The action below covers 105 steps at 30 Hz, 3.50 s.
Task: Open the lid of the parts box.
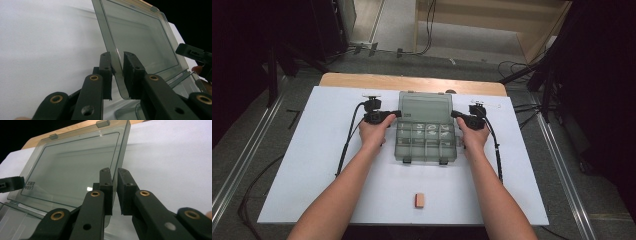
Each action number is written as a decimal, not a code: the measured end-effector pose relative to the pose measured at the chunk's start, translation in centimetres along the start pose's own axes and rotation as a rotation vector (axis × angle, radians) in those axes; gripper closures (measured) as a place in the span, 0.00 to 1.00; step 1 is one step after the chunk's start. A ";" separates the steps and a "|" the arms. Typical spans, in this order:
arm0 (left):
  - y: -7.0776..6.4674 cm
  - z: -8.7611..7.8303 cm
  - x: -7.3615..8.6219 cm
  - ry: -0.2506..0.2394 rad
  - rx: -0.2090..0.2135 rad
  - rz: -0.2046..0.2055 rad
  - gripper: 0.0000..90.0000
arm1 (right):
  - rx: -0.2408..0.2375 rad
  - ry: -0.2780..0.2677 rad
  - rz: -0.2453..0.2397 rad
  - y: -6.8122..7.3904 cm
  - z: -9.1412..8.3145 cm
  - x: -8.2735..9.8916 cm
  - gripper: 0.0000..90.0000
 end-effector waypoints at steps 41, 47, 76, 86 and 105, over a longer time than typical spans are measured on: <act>-2.3 -2.5 0.5 -0.087 0.118 0.228 0.18 | -0.021 -0.048 -0.205 1.5 -1.7 0.0 0.12; -2.4 -4.2 0.9 -0.130 0.125 0.270 0.12 | -0.039 -0.080 -0.234 1.9 -2.7 0.3 0.09; -2.4 -9.8 3.7 -0.174 0.133 0.442 0.00 | -0.137 -0.146 -0.319 3.5 -7.1 2.7 0.00; -2.3 -11.5 4.9 -0.197 0.132 0.457 0.00 | -0.172 -0.174 -0.348 4.4 -8.9 3.8 0.00; -1.6 -15.0 5.9 -0.238 0.116 0.468 0.00 | -0.190 -0.203 -0.365 5.0 -11.4 5.5 0.00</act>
Point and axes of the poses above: each handheld gripper's, and its own axes: z roughly forward along the jaws, x roughly out of its underside, y roughly to its left, the point moved 4 cm from there along z, roughly forward along the jaws, and after that the axes turned 10 degrees about -y, right-handed, at the moved point
